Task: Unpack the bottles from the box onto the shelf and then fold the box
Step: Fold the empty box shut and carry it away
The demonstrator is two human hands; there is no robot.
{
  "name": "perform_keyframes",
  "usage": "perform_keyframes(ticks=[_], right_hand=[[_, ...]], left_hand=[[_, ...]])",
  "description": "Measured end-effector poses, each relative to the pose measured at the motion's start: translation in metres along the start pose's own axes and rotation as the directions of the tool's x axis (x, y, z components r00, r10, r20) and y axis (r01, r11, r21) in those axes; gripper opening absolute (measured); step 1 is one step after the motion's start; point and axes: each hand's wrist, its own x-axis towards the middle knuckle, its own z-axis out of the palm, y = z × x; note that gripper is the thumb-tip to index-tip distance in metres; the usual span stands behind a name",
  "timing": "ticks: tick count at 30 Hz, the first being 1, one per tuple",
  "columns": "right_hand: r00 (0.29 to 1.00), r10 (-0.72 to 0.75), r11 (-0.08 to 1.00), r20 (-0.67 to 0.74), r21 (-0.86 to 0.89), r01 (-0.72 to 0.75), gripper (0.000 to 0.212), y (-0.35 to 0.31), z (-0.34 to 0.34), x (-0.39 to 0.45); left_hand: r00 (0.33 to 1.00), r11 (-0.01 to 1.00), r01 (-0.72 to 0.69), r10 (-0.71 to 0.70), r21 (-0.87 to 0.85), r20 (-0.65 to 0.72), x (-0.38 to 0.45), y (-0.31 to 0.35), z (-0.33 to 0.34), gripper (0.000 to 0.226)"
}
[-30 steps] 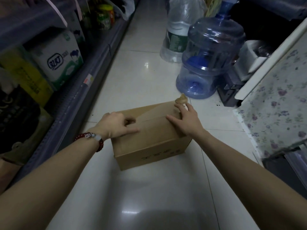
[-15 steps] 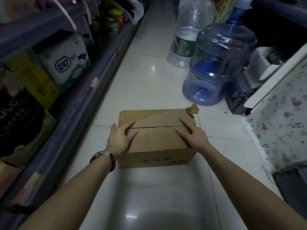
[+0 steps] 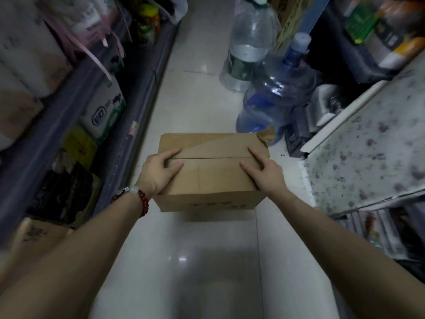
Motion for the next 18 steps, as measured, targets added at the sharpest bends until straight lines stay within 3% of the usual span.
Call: perform_keyframes(ticks=[11,18], right_hand=[[1.000,-0.027,0.999,0.000,-0.018,0.027,0.048,-0.239,-0.211,-0.084],[0.998,-0.049,0.999,-0.029,0.017,0.050,0.048,-0.342,-0.302,-0.132]], left_hand=[[0.997,0.997,-0.072,0.072,-0.009,0.024,-0.100,0.246,-0.211,0.044],[0.991,0.991,-0.131,0.131,-0.012,0.019,-0.145,0.331,-0.301,0.042]])
